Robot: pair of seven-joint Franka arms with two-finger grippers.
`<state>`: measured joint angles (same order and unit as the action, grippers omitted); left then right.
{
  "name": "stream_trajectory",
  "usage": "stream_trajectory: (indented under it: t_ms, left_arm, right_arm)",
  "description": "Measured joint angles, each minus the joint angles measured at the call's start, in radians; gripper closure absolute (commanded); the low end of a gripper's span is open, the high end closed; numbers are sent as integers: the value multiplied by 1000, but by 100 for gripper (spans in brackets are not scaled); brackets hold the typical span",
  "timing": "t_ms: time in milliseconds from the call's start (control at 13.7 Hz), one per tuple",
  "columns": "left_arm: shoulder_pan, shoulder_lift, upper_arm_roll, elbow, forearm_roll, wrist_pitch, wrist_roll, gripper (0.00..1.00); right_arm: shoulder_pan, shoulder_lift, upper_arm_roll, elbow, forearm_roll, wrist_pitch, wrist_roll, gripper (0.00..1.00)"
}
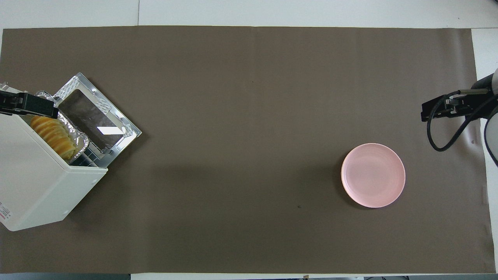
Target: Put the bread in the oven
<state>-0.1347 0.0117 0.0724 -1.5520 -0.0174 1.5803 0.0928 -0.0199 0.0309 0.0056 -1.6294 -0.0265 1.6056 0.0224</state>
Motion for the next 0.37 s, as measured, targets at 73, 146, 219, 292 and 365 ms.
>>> stream_trajectory:
  t_ms: [73,146,219,292,365]
  left_arm:
    - [0,0,-10,0,0,0,-12,0]
    - [-1,0,-18,0,0,1,-21,0]
    - [-1,0,-23,0,0,3,-28,0]
    - [-1,0,-25,0,0,6,-30,0]
    - [-1,0,-24,0,0,8,-31,0]
  right_arm:
    - [0,0,0,0,0,0,0,0]
    - [0,0,0,0,0,0,0,0]
    - [0,0,0,0,0,0,0,0]
    - [0,0,0,0,0,0,0,0]
    - [0,0,0,0,0,0,0,0]
